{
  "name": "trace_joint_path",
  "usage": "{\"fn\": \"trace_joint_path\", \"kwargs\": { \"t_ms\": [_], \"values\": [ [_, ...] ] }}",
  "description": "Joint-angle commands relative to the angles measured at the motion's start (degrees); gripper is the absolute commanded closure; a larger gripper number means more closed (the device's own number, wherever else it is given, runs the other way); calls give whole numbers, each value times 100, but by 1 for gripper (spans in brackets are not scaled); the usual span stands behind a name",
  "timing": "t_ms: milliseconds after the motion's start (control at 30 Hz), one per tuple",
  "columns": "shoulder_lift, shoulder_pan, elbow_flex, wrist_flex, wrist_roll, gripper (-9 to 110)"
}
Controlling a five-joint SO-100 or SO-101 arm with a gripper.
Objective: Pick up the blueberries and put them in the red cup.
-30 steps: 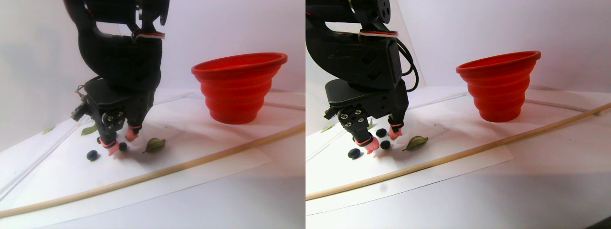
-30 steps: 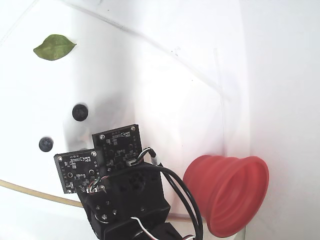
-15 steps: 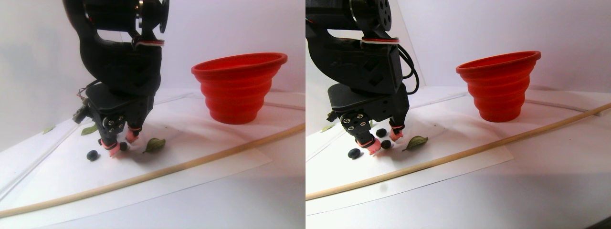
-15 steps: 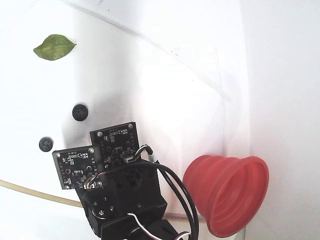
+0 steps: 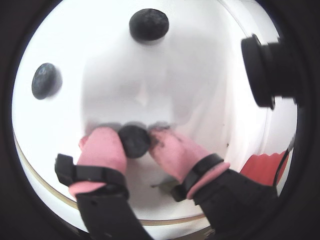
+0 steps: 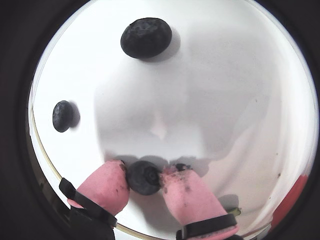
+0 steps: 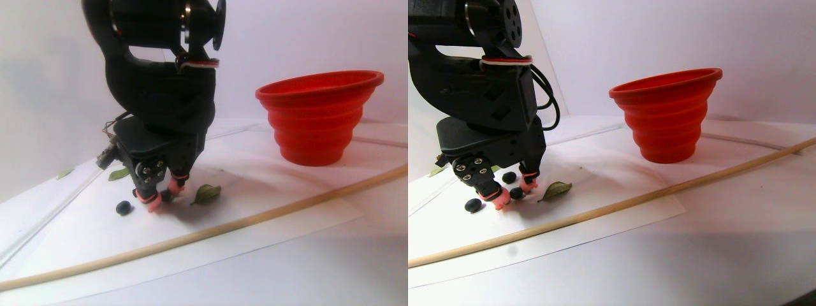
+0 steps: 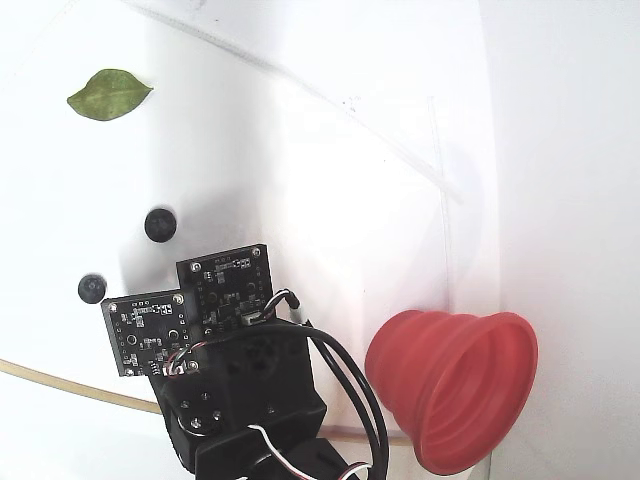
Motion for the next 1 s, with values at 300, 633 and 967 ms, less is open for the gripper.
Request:
{"fn": "trace_joint_path", "kwargs": {
  "t_ms": [300, 633, 967],
  "values": [
    [633, -158, 26, 316, 141, 90],
    [1459, -149, 220, 888, 246, 91],
    [2312, -18, 457, 1485, 299, 91]
  ]
}}
